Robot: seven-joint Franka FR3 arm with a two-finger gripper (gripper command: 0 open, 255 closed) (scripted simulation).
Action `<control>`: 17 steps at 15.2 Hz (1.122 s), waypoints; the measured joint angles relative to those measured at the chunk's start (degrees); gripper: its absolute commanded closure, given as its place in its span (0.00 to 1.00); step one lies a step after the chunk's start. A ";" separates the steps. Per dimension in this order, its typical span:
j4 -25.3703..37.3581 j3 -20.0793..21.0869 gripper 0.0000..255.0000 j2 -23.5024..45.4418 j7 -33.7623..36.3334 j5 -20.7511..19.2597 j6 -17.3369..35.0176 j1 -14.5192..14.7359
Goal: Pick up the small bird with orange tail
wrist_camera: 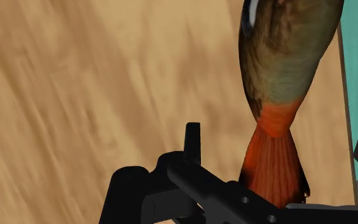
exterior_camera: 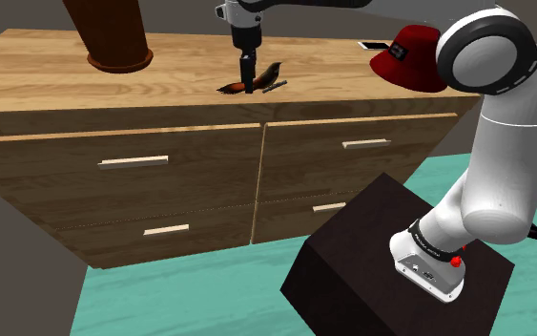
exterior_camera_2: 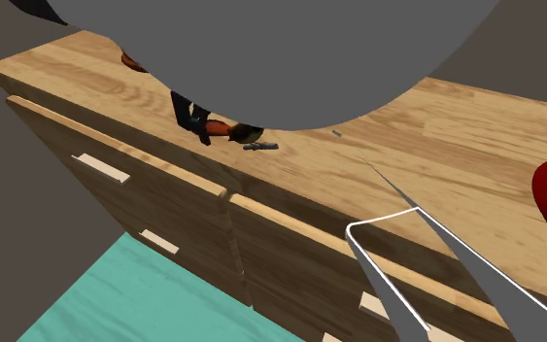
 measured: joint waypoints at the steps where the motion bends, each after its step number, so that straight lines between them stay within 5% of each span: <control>1: -0.38 0.00 1.00 -0.03 0.00 0.00 0.34 -0.03; 11: -0.79 -0.02 1.00 -0.12 0.01 0.00 0.71 -0.07; 17: 4.24 -0.01 1.00 0.65 -0.23 -0.07 -3.55 0.18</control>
